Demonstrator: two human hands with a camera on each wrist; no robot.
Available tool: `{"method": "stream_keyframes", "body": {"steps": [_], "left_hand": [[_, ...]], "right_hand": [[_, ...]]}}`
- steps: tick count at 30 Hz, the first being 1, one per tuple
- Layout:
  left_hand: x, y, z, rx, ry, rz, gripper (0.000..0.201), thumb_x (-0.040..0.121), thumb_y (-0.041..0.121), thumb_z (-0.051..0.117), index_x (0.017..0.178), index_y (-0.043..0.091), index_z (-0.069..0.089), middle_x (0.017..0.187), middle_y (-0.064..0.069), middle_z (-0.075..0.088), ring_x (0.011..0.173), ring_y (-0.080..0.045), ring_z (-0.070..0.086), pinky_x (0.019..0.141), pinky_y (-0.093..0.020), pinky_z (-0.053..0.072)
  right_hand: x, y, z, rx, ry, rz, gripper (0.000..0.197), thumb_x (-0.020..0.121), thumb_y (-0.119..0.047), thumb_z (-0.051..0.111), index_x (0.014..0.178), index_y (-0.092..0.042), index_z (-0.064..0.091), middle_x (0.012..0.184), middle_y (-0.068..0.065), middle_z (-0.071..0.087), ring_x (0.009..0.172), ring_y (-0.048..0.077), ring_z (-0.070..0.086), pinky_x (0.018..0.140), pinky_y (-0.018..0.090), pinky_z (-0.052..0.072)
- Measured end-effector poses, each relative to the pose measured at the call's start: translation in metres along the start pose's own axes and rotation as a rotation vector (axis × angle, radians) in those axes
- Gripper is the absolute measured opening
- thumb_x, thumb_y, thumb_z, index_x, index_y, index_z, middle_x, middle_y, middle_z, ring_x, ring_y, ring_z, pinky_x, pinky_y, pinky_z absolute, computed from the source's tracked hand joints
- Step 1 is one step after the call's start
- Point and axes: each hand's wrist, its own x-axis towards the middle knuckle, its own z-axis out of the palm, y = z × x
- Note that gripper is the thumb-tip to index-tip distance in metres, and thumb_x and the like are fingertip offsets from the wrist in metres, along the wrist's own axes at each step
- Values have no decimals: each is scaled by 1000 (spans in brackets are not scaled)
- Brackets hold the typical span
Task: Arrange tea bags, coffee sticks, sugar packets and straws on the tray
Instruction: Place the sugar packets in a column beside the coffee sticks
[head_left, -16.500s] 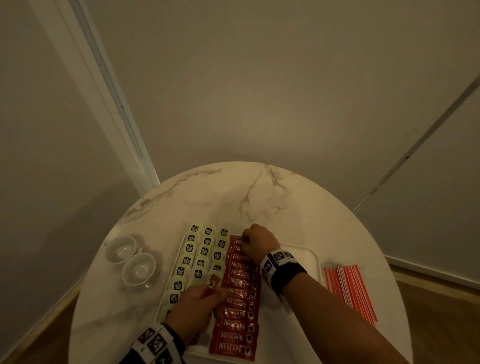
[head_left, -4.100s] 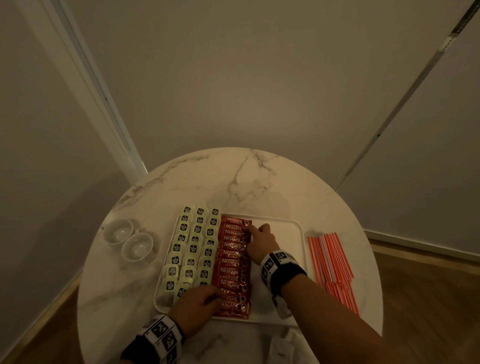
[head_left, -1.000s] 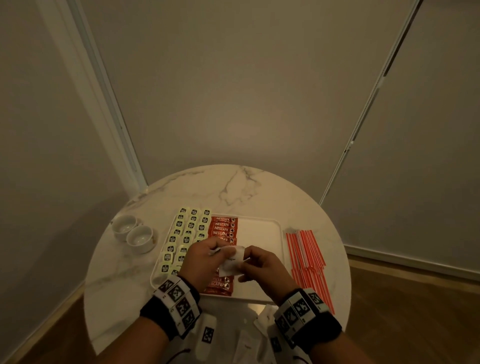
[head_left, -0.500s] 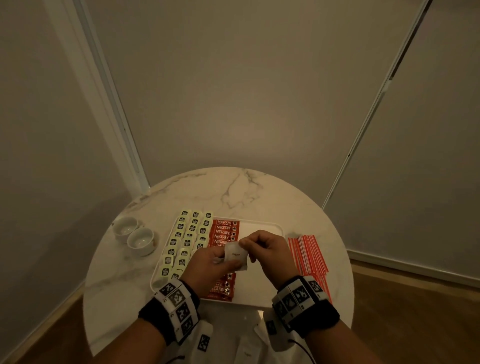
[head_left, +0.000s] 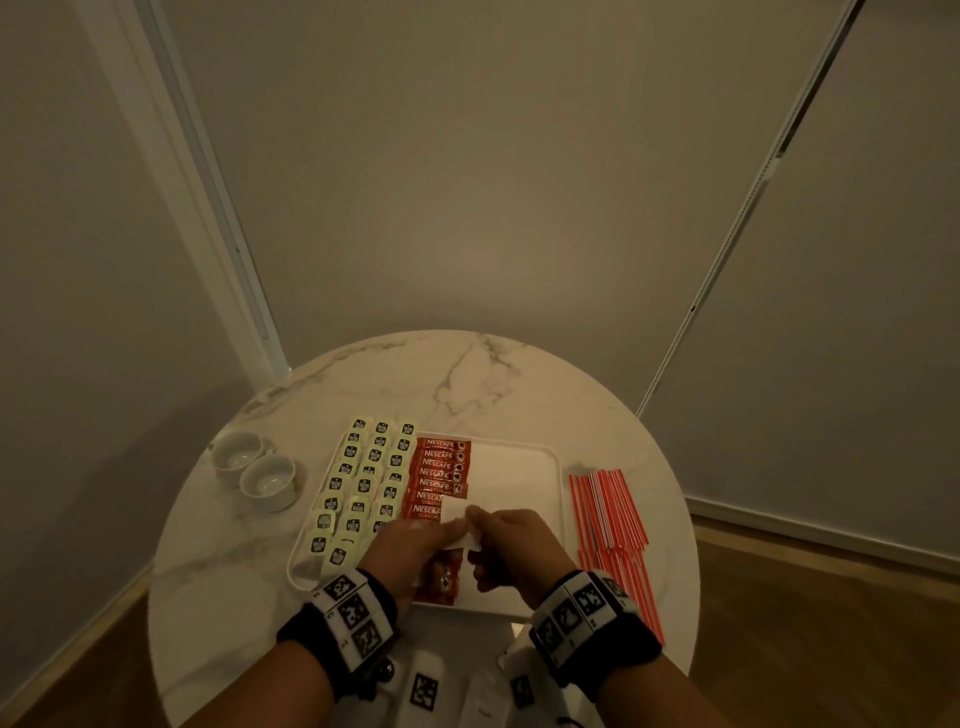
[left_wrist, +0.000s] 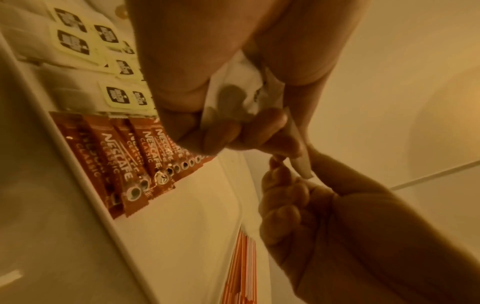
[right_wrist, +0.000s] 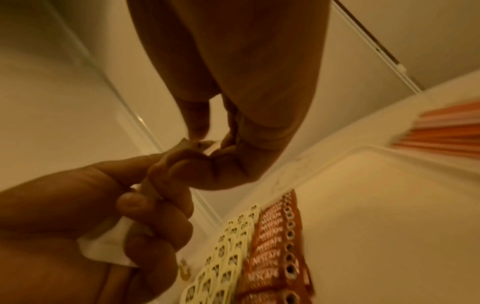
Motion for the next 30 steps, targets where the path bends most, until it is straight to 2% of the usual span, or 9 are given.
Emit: {"method": "stream_keyframes", "body": {"steps": [3, 6, 8, 10, 14, 17, 22, 27, 30], "left_hand": [[6, -7, 1, 6, 44, -54, 35, 78, 28, 74, 97, -1, 68, 100, -27, 68, 84, -33, 57, 76, -44, 47], [14, -15, -2, 37, 77, -78, 38, 78, 30, 74, 103, 3, 65, 93, -20, 72, 77, -32, 62, 70, -39, 51], [19, -19, -3, 82, 84, -35, 40, 74, 27, 77, 101, 0, 66, 95, -20, 71, 85, -36, 68, 81, -46, 56], [22, -18, -3, 103, 93, 5, 39, 71, 23, 79, 98, -3, 66, 95, -21, 71, 92, -39, 67, 88, -56, 52], [29, -15, 2, 106, 115, 29, 31, 73, 22, 78, 91, -2, 69, 89, -19, 72, 89, -39, 68, 87, -53, 53], [33, -9, 6, 14, 82, -42, 23, 76, 22, 76, 93, 7, 70, 91, -14, 73, 91, -36, 68, 91, -50, 51], [48, -3, 11, -39, 42, -76, 19, 80, 13, 72, 96, 4, 71, 97, -18, 72, 99, -38, 65, 98, -54, 46], [61, -3, 21, -60, 134, -59, 10, 82, 19, 70, 90, 13, 72, 96, -17, 72, 97, -40, 65, 94, -53, 49], [67, -2, 23, -65, 150, -28, 14, 81, 25, 72, 88, 13, 73, 92, -15, 72, 92, -37, 67, 91, -54, 51]], "right_hand": [[2, 7, 1, 21, -50, 67, 30, 93, -29, 60, 88, 0, 65, 65, 8, 61, 50, 17, 54, 52, 28, 48], [4, 10, -3, 58, -63, 76, 16, 93, -14, 59, 83, -2, 61, 64, 7, 61, 51, 15, 54, 54, 27, 48], [6, 12, -5, 29, -56, 80, 15, 93, -14, 59, 84, -2, 62, 66, 8, 63, 53, 16, 56, 56, 28, 49], [8, 14, -6, 35, -48, 95, 14, 92, -15, 61, 89, -1, 64, 71, 11, 66, 58, 19, 60, 59, 29, 51], [17, 17, -7, 75, 5, 52, 10, 92, -12, 60, 88, -2, 61, 81, 18, 67, 65, 24, 65, 60, 30, 53], [22, 17, -9, 32, 3, 35, 10, 91, -11, 61, 87, -2, 60, 72, 15, 65, 57, 20, 62, 54, 26, 49], [32, 14, -10, 82, 54, 68, 20, 94, -20, 56, 86, -3, 63, 74, 12, 62, 58, 21, 62, 49, 26, 45], [41, 17, -1, 128, 173, 22, 30, 100, -23, 44, 95, 1, 62, 73, 15, 63, 53, 21, 59, 45, 27, 45], [44, 20, 1, 106, 184, -15, 30, 98, -26, 51, 92, 1, 63, 69, 13, 64, 52, 21, 57, 48, 30, 46]]}}
